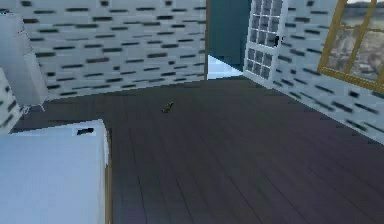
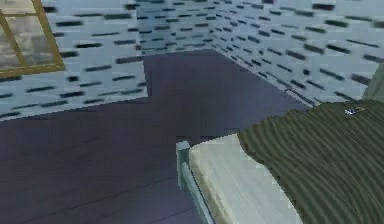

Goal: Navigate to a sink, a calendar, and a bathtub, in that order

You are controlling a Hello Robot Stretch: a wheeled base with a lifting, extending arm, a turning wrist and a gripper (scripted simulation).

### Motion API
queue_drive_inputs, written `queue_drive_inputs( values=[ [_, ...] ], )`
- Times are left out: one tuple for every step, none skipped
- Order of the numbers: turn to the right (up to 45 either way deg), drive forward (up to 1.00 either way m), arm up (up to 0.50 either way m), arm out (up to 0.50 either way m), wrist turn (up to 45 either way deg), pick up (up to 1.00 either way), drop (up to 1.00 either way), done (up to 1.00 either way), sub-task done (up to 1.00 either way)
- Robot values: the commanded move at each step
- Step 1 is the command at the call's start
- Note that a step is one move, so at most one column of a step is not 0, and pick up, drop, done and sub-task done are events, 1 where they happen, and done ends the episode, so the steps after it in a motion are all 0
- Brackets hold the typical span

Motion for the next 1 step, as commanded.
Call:
queue_drive_inputs(
  values=[
    [12.0,0.00,0.00,0.00,0.0,0.00,0.00,0.00,0.00]
  ],
)
